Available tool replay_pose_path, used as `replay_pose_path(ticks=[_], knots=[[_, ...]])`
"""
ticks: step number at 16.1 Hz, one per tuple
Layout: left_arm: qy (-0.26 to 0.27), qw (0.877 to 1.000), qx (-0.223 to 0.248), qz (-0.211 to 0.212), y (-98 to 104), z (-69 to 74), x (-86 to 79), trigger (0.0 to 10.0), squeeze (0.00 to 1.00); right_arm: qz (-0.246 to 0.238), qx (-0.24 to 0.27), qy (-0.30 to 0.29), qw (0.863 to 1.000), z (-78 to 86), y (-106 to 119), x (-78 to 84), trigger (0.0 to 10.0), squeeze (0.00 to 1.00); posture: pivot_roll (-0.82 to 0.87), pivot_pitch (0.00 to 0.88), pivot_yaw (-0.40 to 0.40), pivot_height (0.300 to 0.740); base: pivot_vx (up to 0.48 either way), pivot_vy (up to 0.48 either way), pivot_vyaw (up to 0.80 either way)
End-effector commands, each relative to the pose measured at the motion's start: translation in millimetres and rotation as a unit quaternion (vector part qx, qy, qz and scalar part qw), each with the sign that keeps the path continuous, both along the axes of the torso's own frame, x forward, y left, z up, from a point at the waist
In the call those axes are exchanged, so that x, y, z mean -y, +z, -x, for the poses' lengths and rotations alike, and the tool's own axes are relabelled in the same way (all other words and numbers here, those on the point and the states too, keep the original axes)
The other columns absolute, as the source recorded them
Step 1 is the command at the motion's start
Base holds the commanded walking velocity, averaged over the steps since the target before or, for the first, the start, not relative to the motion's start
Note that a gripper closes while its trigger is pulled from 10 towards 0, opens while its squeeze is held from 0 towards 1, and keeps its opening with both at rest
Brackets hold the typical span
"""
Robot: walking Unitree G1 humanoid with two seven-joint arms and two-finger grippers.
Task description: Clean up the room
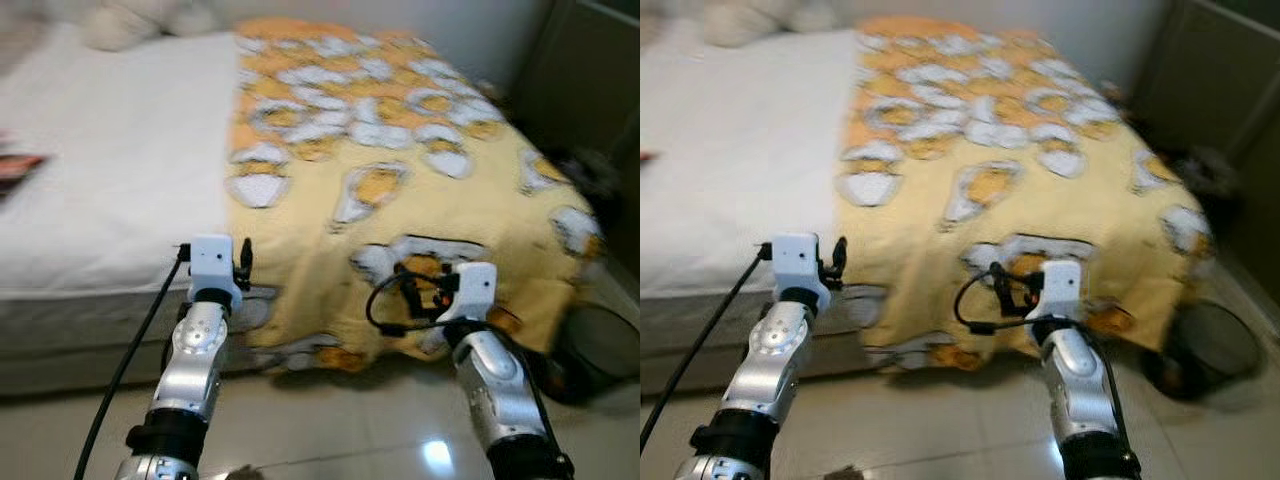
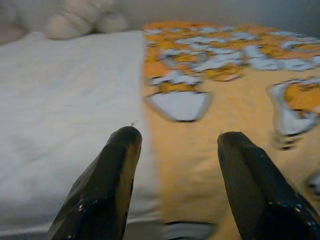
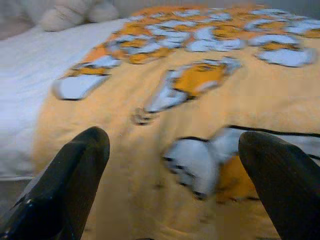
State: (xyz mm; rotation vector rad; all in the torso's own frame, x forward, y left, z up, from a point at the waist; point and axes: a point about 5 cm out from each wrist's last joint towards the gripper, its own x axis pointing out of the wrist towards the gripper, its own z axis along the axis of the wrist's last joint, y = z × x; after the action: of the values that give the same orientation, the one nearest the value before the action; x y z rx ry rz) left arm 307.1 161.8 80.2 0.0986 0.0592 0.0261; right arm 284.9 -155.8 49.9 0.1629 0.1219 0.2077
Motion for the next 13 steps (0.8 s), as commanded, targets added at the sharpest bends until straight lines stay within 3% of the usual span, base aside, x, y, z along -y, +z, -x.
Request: replay_pose_path(ticks=[1,4,7,8,11,13], knots=[[-0.002,1.0,0.009,-0.028,7,-3.9,-2.9,10.0,0.0,-0.004,0.009,0.019,1.0,-3.4,4,-9.8,10.0,0.0,0.1,0.0,-0.028,0.74,0.0,0.0,0.51],[0.01,1.0,-0.002,-0.028,7,-6.3,-2.8,10.0,0.0,-0.004,0.011,0.021,1.0,-8.3,6,-9.9,10.0,0.0,0.11,0.0,-0.03,0.74,0.0,-0.085,0.48],[0.021,0.999,-0.009,-0.027,4,-1.9,-3.7,10.0,0.0,-0.008,0.013,0.014,1.0,-12.4,8,-5.3,10.0,0.0,0.11,0.0,-0.028,0.74,0.0,-0.472,0.47],[0.028,0.999,-0.011,-0.045,1,3.5,-7.8,10.0,0.0,-0.009,0.016,0.004,1.0,-10.5,8,-2.2,10.0,0.0,0.08,0.0,-0.004,0.74,0.0,-0.472,0.47],[-0.016,0.999,-0.002,-0.051,0,26.7,-17.0,10.0,0.0,0.006,0.011,-0.042,0.999,10.5,2,21.1,10.0,0.0,0.06,0.0,0.028,0.74,0.0,-0.472,0.46],[-0.041,0.999,0.0,-0.031,0,40.7,-21.1,10.0,0.0,0.025,-0.013,-0.041,0.999,25.9,-4,25.5,10.0,0.0,0.06,0.0,0.021,0.74,0.0,-0.467,0.46]])
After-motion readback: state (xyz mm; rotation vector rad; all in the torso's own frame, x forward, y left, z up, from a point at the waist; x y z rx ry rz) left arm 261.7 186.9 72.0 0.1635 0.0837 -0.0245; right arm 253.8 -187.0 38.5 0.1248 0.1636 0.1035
